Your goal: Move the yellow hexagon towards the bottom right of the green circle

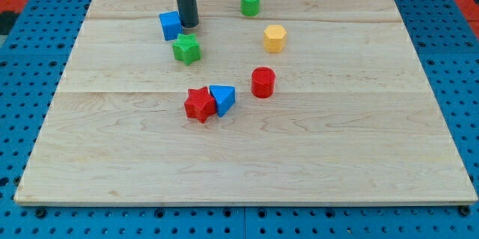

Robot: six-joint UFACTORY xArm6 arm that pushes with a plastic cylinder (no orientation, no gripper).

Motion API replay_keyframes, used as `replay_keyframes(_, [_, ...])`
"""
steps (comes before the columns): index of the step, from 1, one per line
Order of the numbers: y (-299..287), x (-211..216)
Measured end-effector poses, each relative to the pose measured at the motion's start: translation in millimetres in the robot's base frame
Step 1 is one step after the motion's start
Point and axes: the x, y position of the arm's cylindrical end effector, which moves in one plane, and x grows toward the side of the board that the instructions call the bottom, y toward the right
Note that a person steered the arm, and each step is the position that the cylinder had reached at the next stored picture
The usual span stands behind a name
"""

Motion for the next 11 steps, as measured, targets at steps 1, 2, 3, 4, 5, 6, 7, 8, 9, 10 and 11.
replay_keyframes(1, [-47, -5])
replay_keyframes(2, [-70, -11])
replay_keyframes(3, [-38, -23])
replay_keyframes(4, [8, -33])
replay_keyframes(5, [52, -46])
replay_keyframes(6, [53, -49])
replay_keyframes(7, [35, -4])
replay_keyframes(8, [51, 44])
replay_keyframes(9, [109, 86])
replay_keyframes(10, [150, 66])
replay_keyframes(11, [167, 20])
